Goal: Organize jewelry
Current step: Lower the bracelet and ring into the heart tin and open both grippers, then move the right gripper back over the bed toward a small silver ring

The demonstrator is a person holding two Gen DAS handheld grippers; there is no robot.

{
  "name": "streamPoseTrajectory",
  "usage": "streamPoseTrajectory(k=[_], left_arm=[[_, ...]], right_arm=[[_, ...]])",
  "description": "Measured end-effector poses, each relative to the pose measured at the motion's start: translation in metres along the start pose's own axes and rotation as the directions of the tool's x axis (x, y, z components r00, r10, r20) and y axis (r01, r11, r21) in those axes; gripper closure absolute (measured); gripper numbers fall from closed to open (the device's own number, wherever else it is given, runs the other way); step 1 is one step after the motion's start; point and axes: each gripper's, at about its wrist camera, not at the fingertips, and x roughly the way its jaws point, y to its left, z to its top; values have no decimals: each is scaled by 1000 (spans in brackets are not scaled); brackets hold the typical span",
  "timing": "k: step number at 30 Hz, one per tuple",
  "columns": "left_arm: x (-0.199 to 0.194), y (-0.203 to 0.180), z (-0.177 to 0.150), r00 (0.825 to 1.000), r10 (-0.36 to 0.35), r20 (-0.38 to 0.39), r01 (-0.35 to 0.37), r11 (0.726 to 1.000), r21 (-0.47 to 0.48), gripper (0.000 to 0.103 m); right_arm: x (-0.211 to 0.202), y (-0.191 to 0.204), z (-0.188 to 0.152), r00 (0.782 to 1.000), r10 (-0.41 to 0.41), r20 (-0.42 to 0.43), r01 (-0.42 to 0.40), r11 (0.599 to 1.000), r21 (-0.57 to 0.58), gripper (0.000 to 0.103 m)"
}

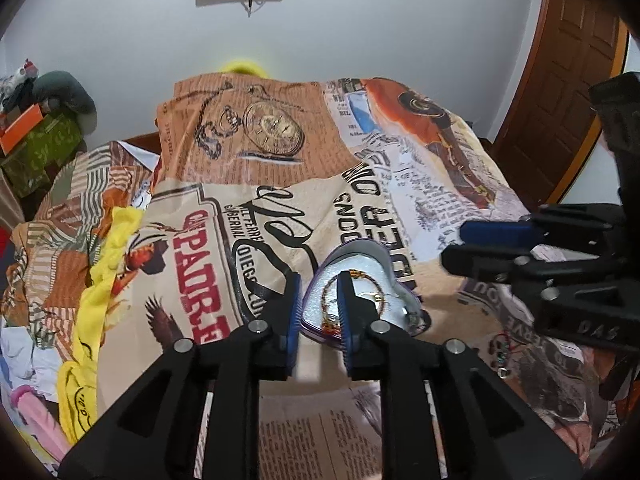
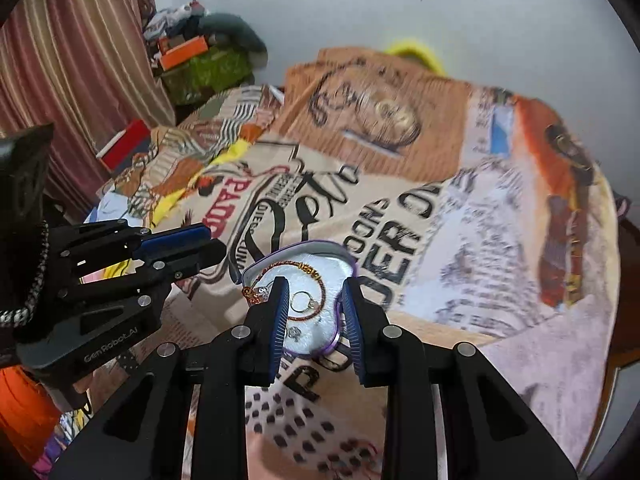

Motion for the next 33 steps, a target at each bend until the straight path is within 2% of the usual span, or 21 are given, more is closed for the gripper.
streamPoseTrajectory(k=[4, 12, 22, 33], left_arm=[[-16, -12, -1, 1000, -4, 17, 4, 1000, 19, 71], [-30, -44, -11, 999, -41, 0, 41, 997, 69, 63], [-13, -96, -34, 991, -98, -87, 111, 982, 154, 63], [31, -139, -47, 969, -125, -214, 170, 963, 210, 63]], right_arm=[[-30, -3, -8, 998, -33, 62, 32, 999, 5, 66], [-66, -16, -38, 992, -78, 99, 76, 997, 27, 64], [-74, -41, -84, 990, -133, 52, 130, 989, 66, 64], [-66, -68, -119, 994, -112, -6, 112, 983, 148, 64]])
